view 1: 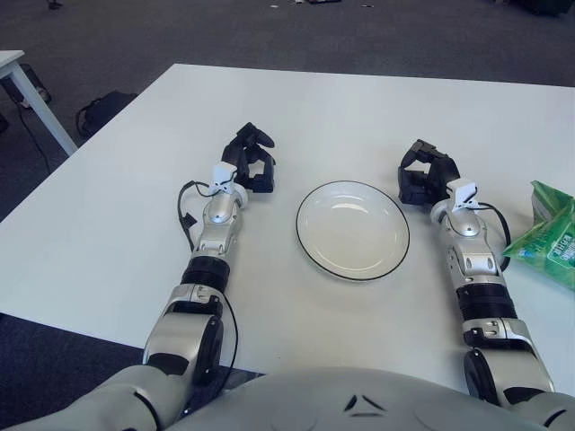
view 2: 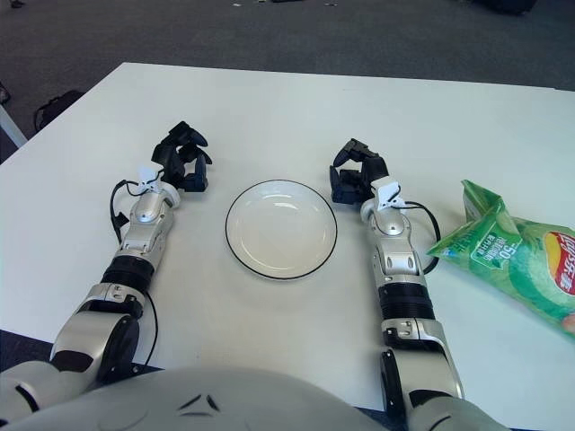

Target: Put the snack into the plate.

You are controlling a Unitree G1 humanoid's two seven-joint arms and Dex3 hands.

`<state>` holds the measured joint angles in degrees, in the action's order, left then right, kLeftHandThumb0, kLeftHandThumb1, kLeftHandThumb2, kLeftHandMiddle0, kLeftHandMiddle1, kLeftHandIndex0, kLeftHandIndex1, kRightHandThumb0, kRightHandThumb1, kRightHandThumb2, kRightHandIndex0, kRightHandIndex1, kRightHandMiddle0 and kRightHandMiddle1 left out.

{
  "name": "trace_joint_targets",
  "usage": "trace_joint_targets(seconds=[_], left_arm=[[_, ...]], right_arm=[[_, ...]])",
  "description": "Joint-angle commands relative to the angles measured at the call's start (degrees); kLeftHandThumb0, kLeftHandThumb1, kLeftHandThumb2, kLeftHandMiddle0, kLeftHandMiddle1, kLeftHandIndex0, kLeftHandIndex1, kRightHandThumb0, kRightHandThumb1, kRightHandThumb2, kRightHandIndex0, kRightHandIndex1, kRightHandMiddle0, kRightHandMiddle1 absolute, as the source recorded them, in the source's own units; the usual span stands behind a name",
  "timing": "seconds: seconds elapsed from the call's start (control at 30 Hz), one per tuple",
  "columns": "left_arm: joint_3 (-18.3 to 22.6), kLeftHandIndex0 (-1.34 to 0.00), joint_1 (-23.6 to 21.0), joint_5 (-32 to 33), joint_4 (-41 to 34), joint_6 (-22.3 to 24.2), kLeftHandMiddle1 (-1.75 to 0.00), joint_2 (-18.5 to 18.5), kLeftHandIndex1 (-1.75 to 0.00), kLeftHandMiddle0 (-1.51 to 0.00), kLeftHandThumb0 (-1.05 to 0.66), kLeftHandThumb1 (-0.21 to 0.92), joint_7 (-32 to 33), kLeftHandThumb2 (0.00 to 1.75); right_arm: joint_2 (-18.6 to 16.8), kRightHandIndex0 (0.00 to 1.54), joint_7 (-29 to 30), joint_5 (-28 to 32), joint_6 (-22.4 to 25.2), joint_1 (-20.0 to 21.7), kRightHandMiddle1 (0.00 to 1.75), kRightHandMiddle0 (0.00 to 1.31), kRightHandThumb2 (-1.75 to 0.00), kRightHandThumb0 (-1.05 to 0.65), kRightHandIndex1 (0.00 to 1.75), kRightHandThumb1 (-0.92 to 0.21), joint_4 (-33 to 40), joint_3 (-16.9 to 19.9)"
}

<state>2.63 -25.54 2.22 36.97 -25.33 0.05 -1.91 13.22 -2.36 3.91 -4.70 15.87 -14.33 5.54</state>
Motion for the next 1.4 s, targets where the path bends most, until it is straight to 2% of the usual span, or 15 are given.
trace_joint_targets(seconds=[0.0, 0.6, 0.97, 1.37], left_arm=[[-0.6, -0.61, 4.8, -0.3, 4.6, 0.0, -1.75, -2.2, -1.75, -0.61, -0.01, 0.16, 0.2, 1.5], [-0.8, -0.59, 2.0, 0.6, 8.5, -0.4, -1.75, -3.5, -1.75, -0.6, -0.01, 0.18, -3.9, 1.48], [-0.9, -0.59, 0.3, 1.3, 10.0, 0.0, -1.75, -3.7, -1.75, -0.6, -0.01, 0.18, -6.2, 1.49], [-1.1, -0.62, -1.7, 1.3, 12.3, 0.1, -1.75, -3.8, -1.75, -0.63, -0.01, 0.15, -8.1, 1.52]], right_arm=[[-0.2, 1.28, -0.2, 1.6, 1.1, 0.5, 1.75, 0.66, -1.38, -0.5, 1.75, -0.26, 4.1, 1.7], [-2.7, 1.24, 1.1, 4.2, 8.1, -0.8, 1.75, 0.67, -1.4, -0.51, 1.75, -0.24, 22.5, 4.2], [-2.9, 1.24, 2.3, 6.9, 12.6, -2.3, 1.75, 0.68, -1.42, -0.51, 1.75, -0.23, 33.8, 7.8], [-2.1, 1.23, 5.1, 3.2, 17.1, -5.2, 1.75, 0.72, -1.47, -0.53, 1.75, -0.19, 44.7, 8.9]])
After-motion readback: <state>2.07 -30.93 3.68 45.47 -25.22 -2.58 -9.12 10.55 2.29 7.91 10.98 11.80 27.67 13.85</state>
